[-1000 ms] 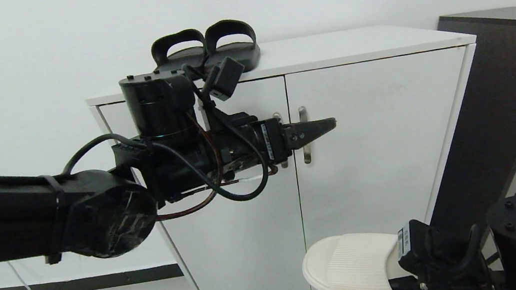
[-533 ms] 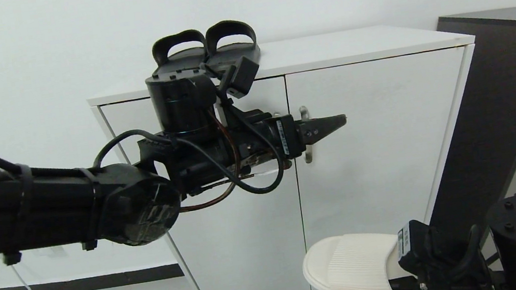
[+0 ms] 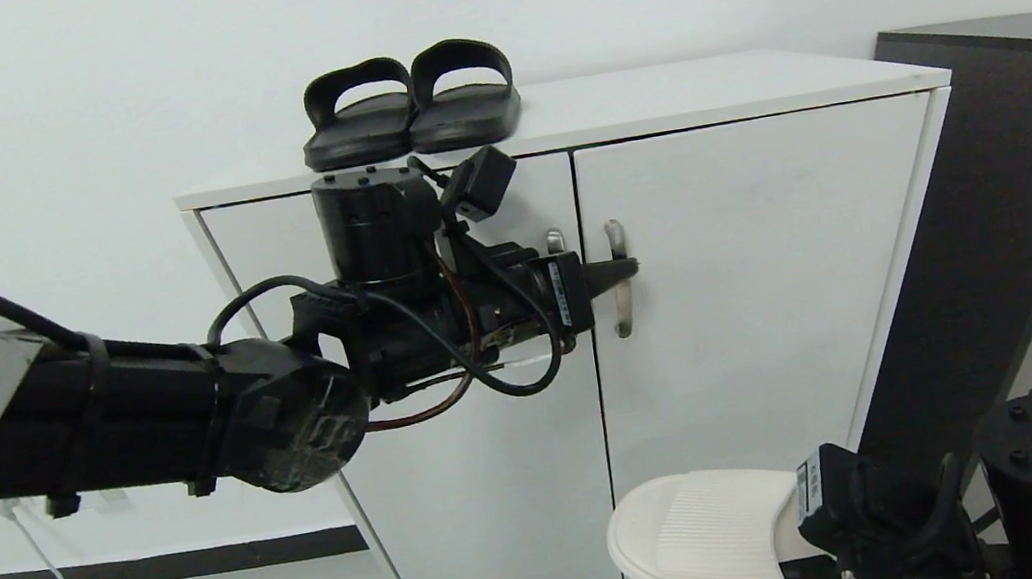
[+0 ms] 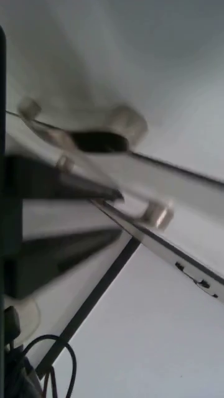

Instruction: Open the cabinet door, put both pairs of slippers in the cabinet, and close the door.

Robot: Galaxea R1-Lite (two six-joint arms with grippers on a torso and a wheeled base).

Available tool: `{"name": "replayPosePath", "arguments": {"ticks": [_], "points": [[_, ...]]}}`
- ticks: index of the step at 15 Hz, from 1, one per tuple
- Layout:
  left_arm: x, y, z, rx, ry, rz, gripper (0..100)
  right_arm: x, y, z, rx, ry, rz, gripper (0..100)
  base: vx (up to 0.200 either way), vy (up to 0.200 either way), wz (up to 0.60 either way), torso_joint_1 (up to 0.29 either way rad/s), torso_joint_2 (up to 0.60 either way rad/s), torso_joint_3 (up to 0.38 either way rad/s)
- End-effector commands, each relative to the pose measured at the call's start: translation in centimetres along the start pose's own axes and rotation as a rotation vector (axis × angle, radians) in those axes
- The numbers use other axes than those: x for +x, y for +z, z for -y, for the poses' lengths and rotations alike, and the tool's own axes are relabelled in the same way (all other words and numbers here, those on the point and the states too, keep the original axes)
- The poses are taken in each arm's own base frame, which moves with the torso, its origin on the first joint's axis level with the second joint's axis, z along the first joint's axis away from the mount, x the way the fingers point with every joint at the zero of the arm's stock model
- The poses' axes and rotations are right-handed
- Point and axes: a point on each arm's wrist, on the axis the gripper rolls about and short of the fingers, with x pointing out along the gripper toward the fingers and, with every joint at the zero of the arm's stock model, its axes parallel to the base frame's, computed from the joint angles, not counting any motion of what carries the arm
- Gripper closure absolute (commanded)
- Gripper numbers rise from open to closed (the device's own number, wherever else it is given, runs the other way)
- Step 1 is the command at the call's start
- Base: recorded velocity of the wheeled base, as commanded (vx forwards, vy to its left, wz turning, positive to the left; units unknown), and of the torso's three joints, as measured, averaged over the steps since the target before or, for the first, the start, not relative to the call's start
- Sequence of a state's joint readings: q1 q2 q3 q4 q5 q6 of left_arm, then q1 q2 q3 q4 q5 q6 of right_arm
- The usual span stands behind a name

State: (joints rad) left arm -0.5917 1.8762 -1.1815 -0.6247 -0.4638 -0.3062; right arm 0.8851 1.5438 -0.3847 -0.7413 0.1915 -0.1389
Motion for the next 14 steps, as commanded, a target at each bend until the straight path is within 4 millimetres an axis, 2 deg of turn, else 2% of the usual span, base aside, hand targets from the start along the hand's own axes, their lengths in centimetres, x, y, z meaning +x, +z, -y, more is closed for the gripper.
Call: {"name": "replayPosePath", "arguments": {"ticks": [1,2,5,6,7,11,14], "points": [[-0.9,0.5,0.8,0.008,-0.012,0.012,100,0.0,-0.1,-0.1,0.000,0.004,-0.005,100,0.000,0.000,0.00,0.000,0.00,0.000],[-1.9,0.4,2.0,0.011,-0.024,0.010,100,0.0,-0.4,-0.5,-0.005,0.021,-0.013,100,0.000,0.000,0.00,0.000,0.00,0.000],[-4.3,0.6,3.3,0.016,-0.028,0.019,100,0.0,-0.5,-0.7,-0.009,0.033,-0.018,100,0.000,0.000,0.00,0.000,0.00,0.000],[-4.5,0.6,3.4,0.016,-0.028,0.019,100,0.0,-0.5,-0.7,-0.008,0.033,-0.020,100,0.000,0.000,0.00,0.000,0.00,0.000],[-5.7,0.5,4.0,0.025,-0.029,0.020,100,0.0,-0.5,-0.8,-0.009,0.034,-0.020,100,0.000,0.000,0.00,0.000,0.00,0.000],[-6.5,0.3,3.6,0.078,-0.026,0.046,100,0.0,-0.5,-0.9,-0.013,0.040,-0.021,100,0.000,0.000,0.00,0.000,0.00,0.000],[-5.7,0.6,2.9,0.063,-0.022,0.067,100,0.0,-0.5,-1.0,-0.014,0.041,-0.021,100,0.000,0.000,0.00,0.000,0.00,0.000]]}}
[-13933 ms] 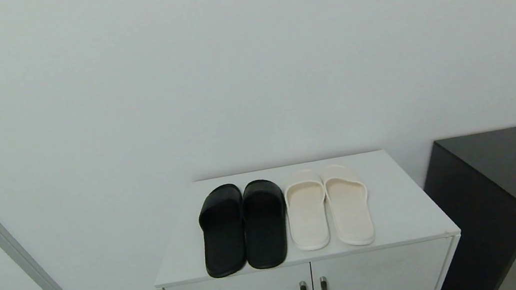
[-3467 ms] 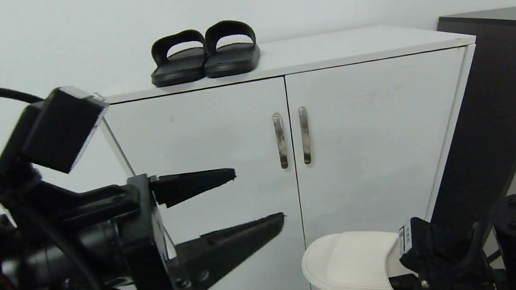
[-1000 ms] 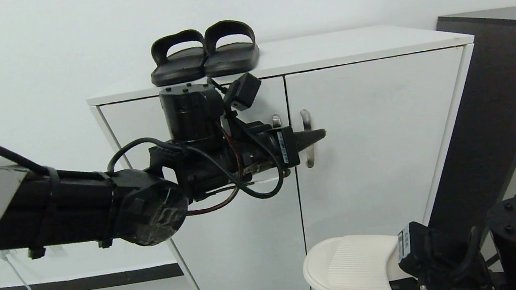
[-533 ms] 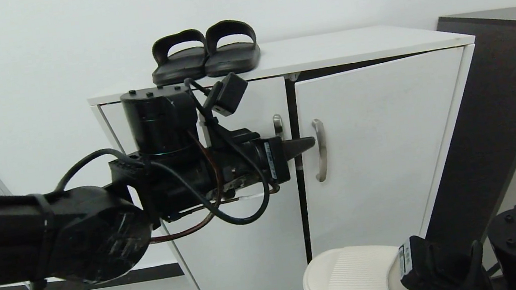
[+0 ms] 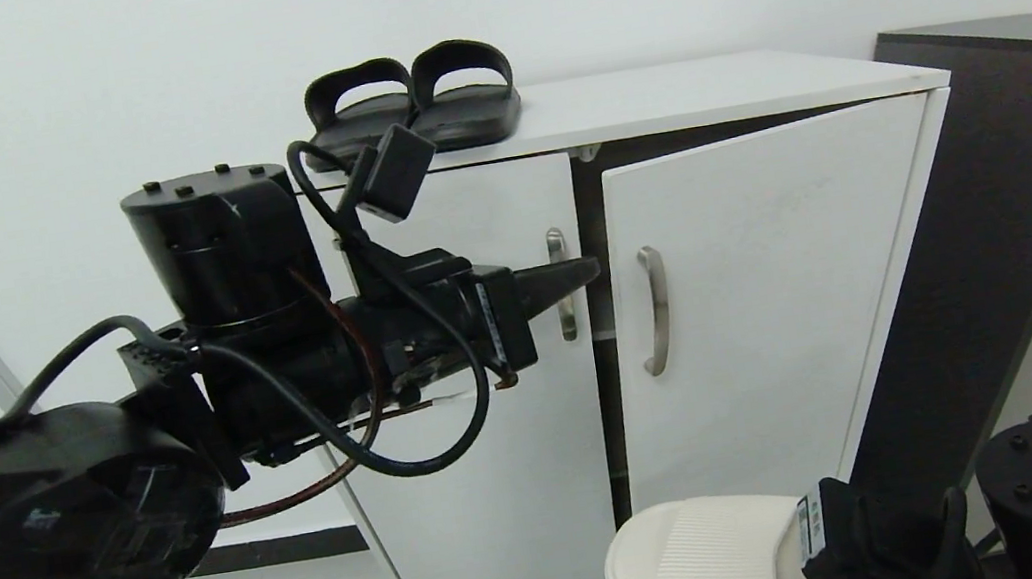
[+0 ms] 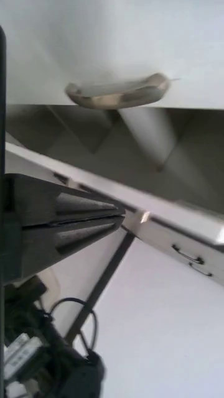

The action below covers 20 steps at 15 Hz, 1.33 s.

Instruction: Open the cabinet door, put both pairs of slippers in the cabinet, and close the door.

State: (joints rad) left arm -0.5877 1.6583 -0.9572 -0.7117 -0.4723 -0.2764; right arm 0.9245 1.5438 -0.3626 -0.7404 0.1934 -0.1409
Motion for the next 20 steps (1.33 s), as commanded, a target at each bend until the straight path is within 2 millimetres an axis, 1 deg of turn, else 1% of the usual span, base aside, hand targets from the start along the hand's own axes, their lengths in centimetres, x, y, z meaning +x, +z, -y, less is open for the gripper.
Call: {"name": "replayPosePath", "arguments": {"ticks": [1,2,4,5,6,12,15,16,17,19,20], "points": [[1.1,0.0,-0.8,-0.003,0.015,0.004,100,0.0,0.0,0.0,0.000,0.000,-0.001,100,0.000,0.000,0.00,0.000,0.00,0.000],[1.8,-0.1,-1.4,-0.005,0.022,0.002,100,0.0,0.0,0.0,0.000,0.000,-0.001,100,0.000,0.000,0.00,0.000,0.00,0.000],[2.2,-0.3,-1.6,-0.008,0.026,-0.002,100,0.0,0.0,0.0,0.000,0.000,-0.001,100,0.000,0.000,0.00,0.000,0.00,0.000],[3.8,-1.0,-3.0,-0.017,0.060,-0.013,100,0.0,-0.1,-0.1,-0.017,0.001,-0.004,100,0.000,0.000,0.00,0.000,0.00,0.000],[4.3,-1.3,-3.6,-0.020,0.070,-0.016,100,0.0,-0.1,-0.1,-0.021,0.002,-0.005,100,0.000,0.000,0.00,0.000,0.00,0.000],[5.3,-1.7,-4.4,-0.006,0.051,0.026,100,0.0,-0.3,-0.3,-0.025,0.013,-0.012,100,0.000,0.000,0.00,0.000,0.00,0.000],[5.2,-1.5,-4.2,-0.029,0.052,0.040,100,0.0,-0.3,-0.3,-0.023,0.014,-0.014,100,-0.200,0.000,0.00,0.002,0.00,0.004],[5.2,-1.7,-4.0,-0.027,0.046,0.040,100,0.0,-0.3,-0.4,-0.023,0.015,-0.014,100,-0.200,0.000,0.00,0.002,0.00,0.002],[5.4,-2.2,-3.0,-0.023,0.019,0.032,100,0.0,-0.4,-0.4,-0.023,0.017,-0.018,100,-0.200,0.000,0.00,0.007,0.01,-0.002],[5.7,-3.2,0.1,0.001,-0.069,0.012,100,0.1,-0.6,-0.4,-0.022,0.020,-0.025,100,-0.200,0.000,0.00,0.000,0.00,0.005],[5.6,-3.4,1.2,0.015,-0.098,0.014,100,0.1,-0.6,-0.4,-0.022,0.020,-0.027,100,-0.200,0.000,0.00,0.002,0.00,0.007]]}}
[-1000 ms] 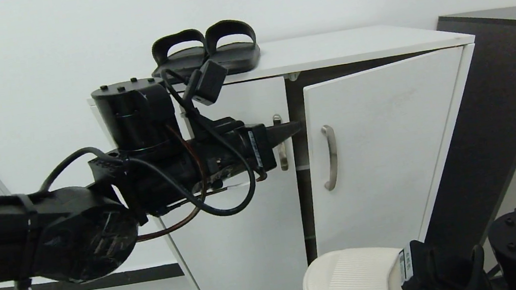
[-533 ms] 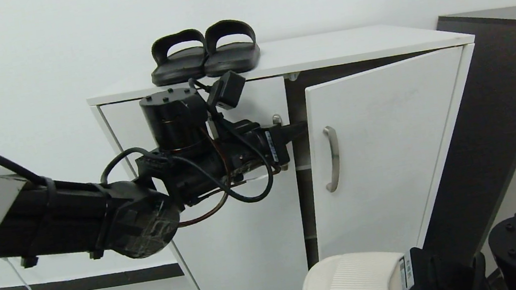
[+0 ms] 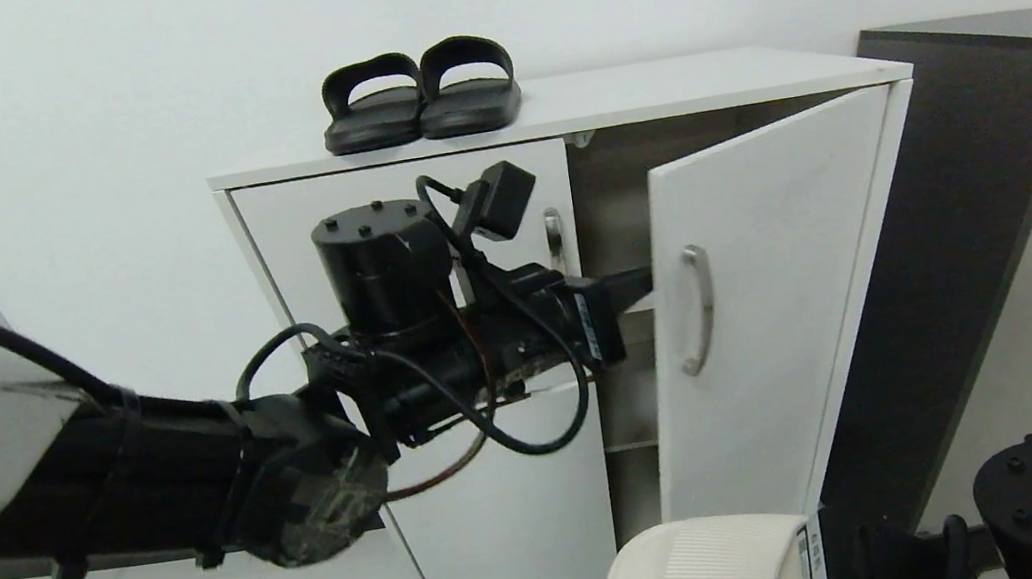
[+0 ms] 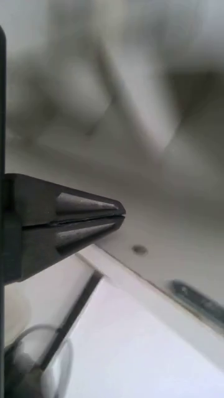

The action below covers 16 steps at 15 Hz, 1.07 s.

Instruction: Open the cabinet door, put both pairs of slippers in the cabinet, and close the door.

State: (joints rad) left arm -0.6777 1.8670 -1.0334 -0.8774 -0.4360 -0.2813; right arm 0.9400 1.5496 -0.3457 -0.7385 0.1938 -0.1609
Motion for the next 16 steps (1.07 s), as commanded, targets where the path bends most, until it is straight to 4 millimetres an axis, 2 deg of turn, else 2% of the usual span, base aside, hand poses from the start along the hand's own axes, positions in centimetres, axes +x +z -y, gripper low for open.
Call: {"name": "replayPosePath", "arguments": {"ticks": [1,2,4,7,9,11,13,16], "points": [[-0.5,0.1,1.9,0.011,-0.043,0.005,100,0.0,-0.1,0.0,0.000,0.002,-0.004,100,-0.200,0.000,0.00,0.002,0.00,0.002],[-0.7,0.4,1.9,0.014,-0.042,0.013,100,0.1,-0.1,0.0,0.001,0.002,-0.005,100,-0.200,0.000,0.00,0.007,0.00,0.002],[-1.2,0.8,1.1,0.018,-0.011,0.027,100,0.1,-0.1,0.0,0.001,0.002,-0.007,100,0.000,0.000,0.00,0.000,0.00,0.000],[-4.2,1.4,-0.7,0.019,0.081,0.039,100,0.1,-0.1,0.0,0.001,0.002,-0.007,100,0.000,0.000,0.00,0.000,0.00,0.000],[-8.2,1.4,-0.8,0.014,0.153,0.043,100,0.1,-0.1,0.0,0.002,0.001,-0.007,100,0.000,0.000,0.00,0.000,0.00,0.000],[-13.7,1.1,0.4,0.011,0.250,0.058,100,0.1,-0.1,0.0,0.001,0.002,-0.005,100,0.000,0.000,0.00,0.000,0.00,0.000],[-18.3,0.2,1.4,0.006,0.392,0.084,100,0.2,-0.1,0.0,0.002,0.001,-0.007,100,0.000,0.000,0.00,0.000,0.00,0.000],[-23.9,-1.1,4.9,0.011,0.630,0.145,100,0.2,-0.1,0.1,0.002,-0.001,-0.005,100,0.000,0.000,0.00,0.000,0.00,0.000]]}}
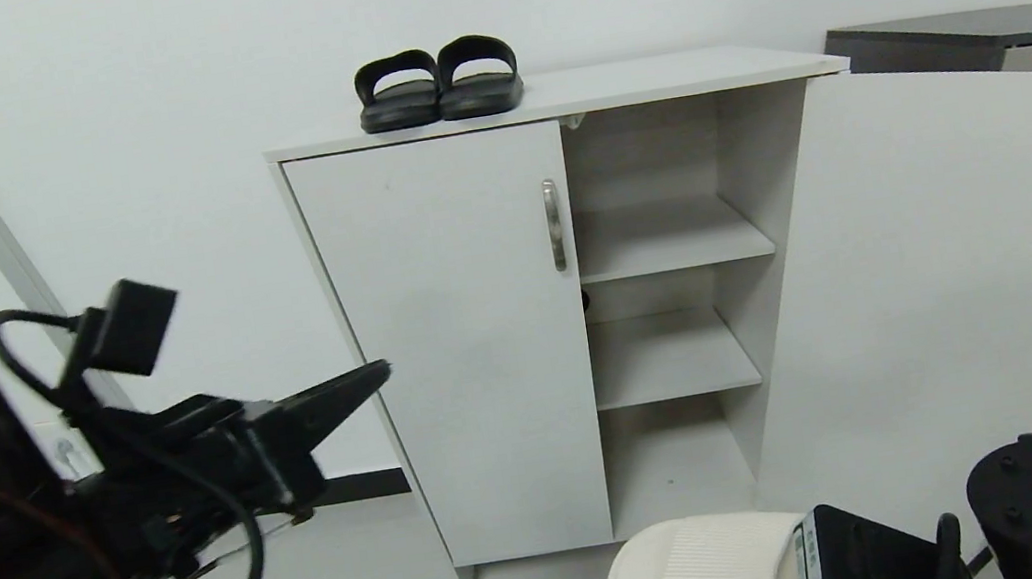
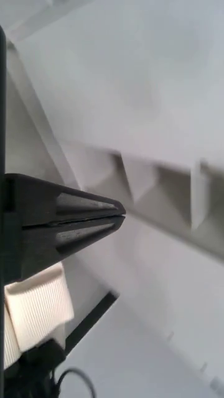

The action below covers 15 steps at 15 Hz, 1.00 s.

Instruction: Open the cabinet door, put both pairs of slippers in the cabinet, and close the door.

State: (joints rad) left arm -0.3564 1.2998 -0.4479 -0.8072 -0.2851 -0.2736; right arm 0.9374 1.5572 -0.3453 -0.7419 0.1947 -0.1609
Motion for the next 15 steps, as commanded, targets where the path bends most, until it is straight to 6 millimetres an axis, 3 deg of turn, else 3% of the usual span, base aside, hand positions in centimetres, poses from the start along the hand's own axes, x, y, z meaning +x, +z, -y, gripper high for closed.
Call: {"name": "replayPosePath", "arguments": {"ticks": [1,3,4,7,10,13,15], "points": [[-8.0,-0.3,1.0,0.023,0.259,0.107,100,0.1,0.0,0.0,-0.001,0.000,-0.001,100,0.000,0.000,0.00,0.000,0.00,0.000],[-10.8,-0.7,1.6,0.044,0.410,0.102,100,0.2,0.2,0.2,0.007,-0.011,0.005,100,0.000,0.000,0.00,0.000,0.00,0.000],[-13.5,-1.6,2.2,0.050,0.474,0.082,100,0.7,0.5,0.7,0.018,-0.028,0.007,100,0.000,0.000,0.00,0.000,0.00,0.000],[-17.4,-4.1,2.9,0.044,0.565,0.084,100,1.2,0.9,1.8,0.055,-0.083,0.034,100,0.000,0.000,0.00,0.000,0.00,0.000],[-19.5,-6.6,3.4,0.096,0.692,0.133,100,1.9,1.3,2.5,0.092,-0.218,0.057,100,0.000,0.000,0.00,0.000,0.00,0.000],[-20.0,-9.5,3.0,0.155,0.819,0.128,100,2.8,1.4,3.0,0.123,-0.311,0.044,100,0.000,0.000,0.00,0.000,0.00,0.000],[-20.0,-11.9,2.6,0.175,0.921,0.122,100,4.6,1.8,3.7,0.200,-0.409,0.060,100,0.000,0.000,0.00,0.000,0.00,0.000]]}}
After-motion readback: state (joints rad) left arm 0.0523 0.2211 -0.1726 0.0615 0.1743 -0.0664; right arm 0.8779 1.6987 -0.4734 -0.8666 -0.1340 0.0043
